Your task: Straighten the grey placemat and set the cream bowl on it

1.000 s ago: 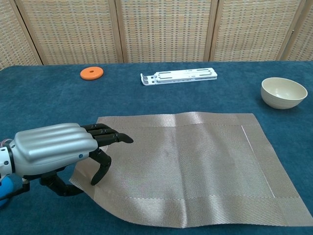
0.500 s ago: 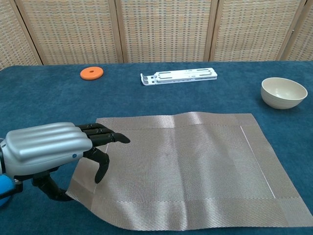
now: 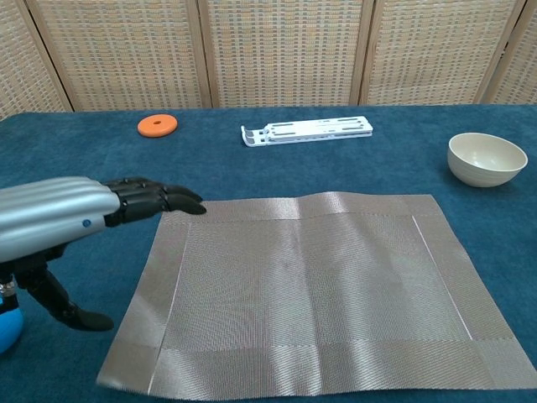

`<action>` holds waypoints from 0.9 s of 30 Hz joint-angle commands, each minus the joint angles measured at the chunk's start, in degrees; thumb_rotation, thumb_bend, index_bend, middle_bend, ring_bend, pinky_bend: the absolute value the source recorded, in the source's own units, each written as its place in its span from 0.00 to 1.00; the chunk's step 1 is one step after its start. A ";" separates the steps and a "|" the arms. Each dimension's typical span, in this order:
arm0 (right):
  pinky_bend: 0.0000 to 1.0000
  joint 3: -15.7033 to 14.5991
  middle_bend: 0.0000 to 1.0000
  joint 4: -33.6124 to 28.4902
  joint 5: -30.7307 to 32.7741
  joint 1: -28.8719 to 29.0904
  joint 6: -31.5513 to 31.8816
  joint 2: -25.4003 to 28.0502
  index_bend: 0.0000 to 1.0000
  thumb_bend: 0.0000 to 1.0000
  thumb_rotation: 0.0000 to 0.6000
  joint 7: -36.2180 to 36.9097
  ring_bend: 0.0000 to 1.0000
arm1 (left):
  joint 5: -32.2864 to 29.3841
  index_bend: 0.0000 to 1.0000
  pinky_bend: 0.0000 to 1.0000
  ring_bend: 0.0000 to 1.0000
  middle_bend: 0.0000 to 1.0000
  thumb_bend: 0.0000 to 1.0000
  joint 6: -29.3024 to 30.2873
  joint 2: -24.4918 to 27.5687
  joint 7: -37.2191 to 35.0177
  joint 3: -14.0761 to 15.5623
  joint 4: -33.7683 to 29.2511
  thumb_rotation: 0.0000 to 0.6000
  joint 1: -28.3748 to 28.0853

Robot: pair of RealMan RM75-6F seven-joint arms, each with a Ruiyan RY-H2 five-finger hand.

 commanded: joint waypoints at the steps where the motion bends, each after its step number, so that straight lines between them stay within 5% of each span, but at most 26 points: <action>1: 0.00 -0.18 0.00 -0.09 -0.11 0.09 -0.28 0.06 0.10 0.30 1.00 -0.22 0.00 | -0.93 0.05 0.00 0.00 0.00 0.00 4.60 1.92 -0.16 -0.92 -1.45 1.00 3.16; 16: 0.00 1.01 0.00 -0.24 1.57 3.45 -5.08 -1.14 0.12 0.28 1.00 -4.61 0.00 | -4.78 0.05 0.00 0.00 0.00 0.00 16.48 2.63 0.59 -3.76 1.78 1.00 12.66; 23: 0.00 3.53 0.00 1.19 4.68 7.43 -9.76 -3.50 0.27 0.27 1.00 -7.41 0.00 | -6.02 0.06 0.00 0.00 0.00 0.00 16.36 3.91 -1.57 -5.07 3.18 1.00 13.50; 27: 0.00 5.27 0.00 6.10 8.08 11.88 -15.01 -9.23 0.35 0.28 1.00 -11.19 0.00 | -6.31 0.06 0.00 0.00 0.00 0.00 16.70 4.46 -2.94 -6.07 3.34 1.00 13.96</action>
